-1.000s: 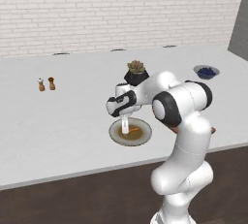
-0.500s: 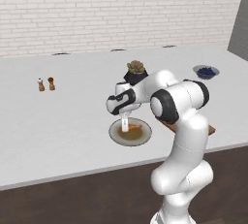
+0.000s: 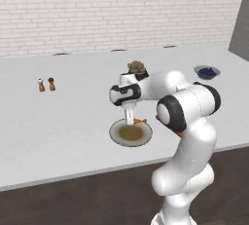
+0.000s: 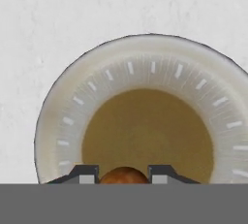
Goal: Pick up the knife from the drawer and place it on the cutting board. Then place the meat from the plate to the cutting board.
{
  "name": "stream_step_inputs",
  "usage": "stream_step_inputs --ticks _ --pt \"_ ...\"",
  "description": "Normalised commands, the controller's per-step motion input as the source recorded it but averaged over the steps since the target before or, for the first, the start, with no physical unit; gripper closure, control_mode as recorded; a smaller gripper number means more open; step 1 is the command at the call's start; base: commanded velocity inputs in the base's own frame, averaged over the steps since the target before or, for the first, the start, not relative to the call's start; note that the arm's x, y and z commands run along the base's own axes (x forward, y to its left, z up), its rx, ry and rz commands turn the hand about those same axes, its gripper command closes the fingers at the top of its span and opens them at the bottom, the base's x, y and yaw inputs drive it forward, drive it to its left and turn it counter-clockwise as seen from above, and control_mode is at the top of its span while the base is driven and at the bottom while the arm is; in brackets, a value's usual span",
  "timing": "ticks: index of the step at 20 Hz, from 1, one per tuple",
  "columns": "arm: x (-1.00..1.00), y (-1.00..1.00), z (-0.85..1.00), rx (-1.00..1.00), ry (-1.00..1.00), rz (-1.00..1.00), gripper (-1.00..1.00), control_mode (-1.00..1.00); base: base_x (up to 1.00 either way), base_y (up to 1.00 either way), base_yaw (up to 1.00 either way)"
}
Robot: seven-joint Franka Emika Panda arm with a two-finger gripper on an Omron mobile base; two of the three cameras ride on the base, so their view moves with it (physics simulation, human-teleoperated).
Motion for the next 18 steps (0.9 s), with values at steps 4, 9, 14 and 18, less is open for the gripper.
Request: stream_step_inputs --ticks 4,9,14,18 --pt "-0.36 -0.56 0.85 0.02 0.00 0.00 1.00 -1.00 0.00 0.00 0.00" --pt "-0.37 -0.92 0.40 0.12 0.00 -0.01 1.00 -1.00 0.00 0.00 0.00" --pt "-0.21 -1.00 0.08 0.26 0.00 -0.02 1.00 -1.00 0.00 0.00 0.00" --pt "-0.01 -1.00 0.00 0.28 0.00 0.00 1.00 -1.00 0.00 0.00 0.00"
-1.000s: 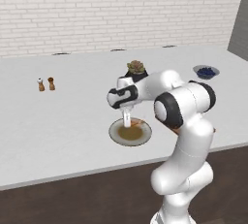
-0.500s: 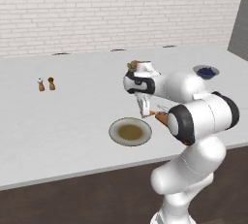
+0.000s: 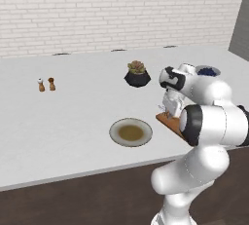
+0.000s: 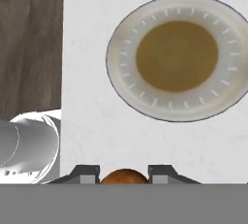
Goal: Pick up the knife from the drawer and place it on the cutting board. Then place the meat from the plate to the cutting board.
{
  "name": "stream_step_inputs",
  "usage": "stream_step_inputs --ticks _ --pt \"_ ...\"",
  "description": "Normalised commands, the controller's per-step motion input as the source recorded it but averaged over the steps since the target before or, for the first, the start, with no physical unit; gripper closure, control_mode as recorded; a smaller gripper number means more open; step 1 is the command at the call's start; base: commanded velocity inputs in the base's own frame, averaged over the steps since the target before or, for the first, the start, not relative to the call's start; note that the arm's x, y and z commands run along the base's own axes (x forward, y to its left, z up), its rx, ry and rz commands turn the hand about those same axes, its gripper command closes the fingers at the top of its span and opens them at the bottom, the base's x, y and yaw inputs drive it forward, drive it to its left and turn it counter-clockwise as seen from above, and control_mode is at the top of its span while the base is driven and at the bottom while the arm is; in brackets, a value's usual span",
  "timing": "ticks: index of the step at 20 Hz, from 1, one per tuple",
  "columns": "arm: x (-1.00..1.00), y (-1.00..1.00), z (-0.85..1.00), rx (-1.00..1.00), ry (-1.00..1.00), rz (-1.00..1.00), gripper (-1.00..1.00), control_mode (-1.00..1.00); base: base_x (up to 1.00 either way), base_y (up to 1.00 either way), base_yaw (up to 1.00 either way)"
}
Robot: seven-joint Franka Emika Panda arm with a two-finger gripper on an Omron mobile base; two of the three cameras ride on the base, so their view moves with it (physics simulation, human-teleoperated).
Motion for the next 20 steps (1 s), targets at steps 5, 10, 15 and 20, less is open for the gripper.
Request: stream_step_inputs --ticks 5,10,15,20 --pt "0.04 -0.72 -0.05 0.05 0.00 0.00 1.00 -1.00 0.00 0.00 0.00" --pt "0.00 -0.54 -0.09 -0.06 0.00 0.00 1.00 -1.00 0.00 0.00 0.00" --pt "0.00 -0.22 -0.30 -0.01 0.00 -0.02 1.00 -1.00 0.00 0.00 0.00" --pt "-0.09 0.17 -0.30 -0.04 0.00 -0.08 -1.00 -1.00 0.00 0.00 0.00"
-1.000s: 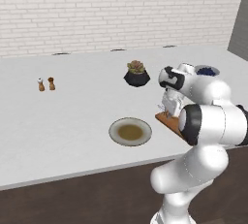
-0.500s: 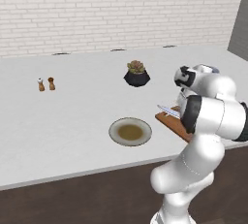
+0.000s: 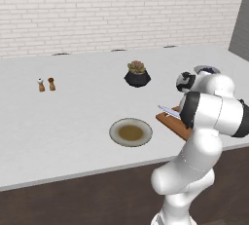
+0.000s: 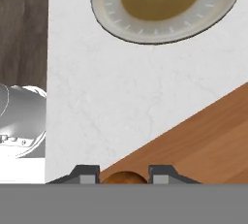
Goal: Pick up the knife from the drawer and place it on the cutting board. Then place the meat from the plate to the cutting board.
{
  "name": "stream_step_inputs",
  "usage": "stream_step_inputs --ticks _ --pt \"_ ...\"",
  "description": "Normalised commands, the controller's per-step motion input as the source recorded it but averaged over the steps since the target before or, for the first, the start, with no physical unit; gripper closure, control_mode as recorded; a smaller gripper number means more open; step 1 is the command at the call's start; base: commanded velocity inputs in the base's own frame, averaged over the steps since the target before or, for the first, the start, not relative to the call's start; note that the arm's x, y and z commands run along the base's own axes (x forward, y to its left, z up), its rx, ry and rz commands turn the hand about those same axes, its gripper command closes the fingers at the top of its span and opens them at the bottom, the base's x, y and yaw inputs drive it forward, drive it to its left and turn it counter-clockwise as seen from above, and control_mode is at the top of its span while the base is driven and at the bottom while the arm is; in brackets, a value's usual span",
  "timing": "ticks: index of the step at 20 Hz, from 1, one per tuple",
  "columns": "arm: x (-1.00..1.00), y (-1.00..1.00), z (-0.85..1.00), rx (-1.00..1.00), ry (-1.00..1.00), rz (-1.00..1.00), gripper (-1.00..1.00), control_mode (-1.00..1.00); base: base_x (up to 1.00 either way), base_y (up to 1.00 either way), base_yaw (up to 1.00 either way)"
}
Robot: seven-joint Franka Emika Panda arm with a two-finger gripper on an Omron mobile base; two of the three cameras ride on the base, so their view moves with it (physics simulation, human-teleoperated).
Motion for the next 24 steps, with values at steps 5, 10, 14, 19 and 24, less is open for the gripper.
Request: stream_step_inputs --ticks 5,10,14,19,24 --pt "-0.01 0.22 -0.13 -0.02 0.00 -0.09 -1.00 -1.00 0.00 0.00 0.00" --pt "0.00 -0.11 0.00 -0.03 0.00 -0.02 -1.00 -1.00 0.00 0.00 0.00" --pt "0.00 -0.38 0.00 -0.08 0.00 0.00 -1.00 -1.00 0.00 0.00 0.00" --pt "-0.02 -0.20 0.64 -0.09 -0.01 0.05 -1.00 -1.00 0.00 0.00 0.00" --pt "-0.75 0.20 1.00 0.14 0.00 -0.03 -1.00 -1.00 0.00 0.00 0.00"
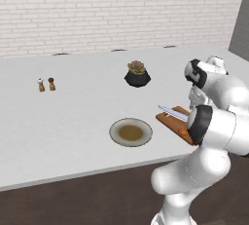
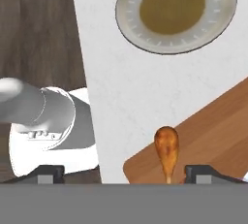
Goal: Pick up the knife from the drawer and place it on the cutting board. Then place the meat from the plate to the cutting board.
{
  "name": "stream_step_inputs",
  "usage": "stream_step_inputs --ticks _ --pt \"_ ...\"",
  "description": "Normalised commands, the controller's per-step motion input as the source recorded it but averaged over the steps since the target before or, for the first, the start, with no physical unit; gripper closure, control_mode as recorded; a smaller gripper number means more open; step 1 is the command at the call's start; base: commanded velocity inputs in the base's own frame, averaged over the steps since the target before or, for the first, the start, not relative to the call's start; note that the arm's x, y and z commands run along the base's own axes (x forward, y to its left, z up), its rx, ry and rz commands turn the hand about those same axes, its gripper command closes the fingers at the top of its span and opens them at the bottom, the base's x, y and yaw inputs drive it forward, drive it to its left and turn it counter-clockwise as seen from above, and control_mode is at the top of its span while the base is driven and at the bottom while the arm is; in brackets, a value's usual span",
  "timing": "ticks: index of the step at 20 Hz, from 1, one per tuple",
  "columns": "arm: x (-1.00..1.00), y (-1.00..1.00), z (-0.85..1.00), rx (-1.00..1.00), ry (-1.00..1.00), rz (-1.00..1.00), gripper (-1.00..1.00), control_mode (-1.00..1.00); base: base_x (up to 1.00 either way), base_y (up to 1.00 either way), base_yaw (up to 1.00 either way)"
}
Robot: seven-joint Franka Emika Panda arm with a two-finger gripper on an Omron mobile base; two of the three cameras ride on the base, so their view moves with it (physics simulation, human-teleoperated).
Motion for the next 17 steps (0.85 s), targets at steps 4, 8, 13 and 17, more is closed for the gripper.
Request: stream_step_inputs --ticks 4,8,13,17 --pt "-1.00 0.41 0.74 0.33 -0.08 -0.32 -1.00 -1.00 0.00 0.00 0.00" --pt "-1.00 0.59 0.35 0.23 -0.18 -0.46 -1.00 -1.00 0.00 0.00 0.00" --pt "-0.94 0.79 0.54 0.03 -0.25 -0.37 -1.00 -1.00 0.00 0.00 0.00" --pt "-0.66 0.49 0.77 -0.12 -0.21 -0.23 -1.00 -1.00 0.00 0.00 0.00"
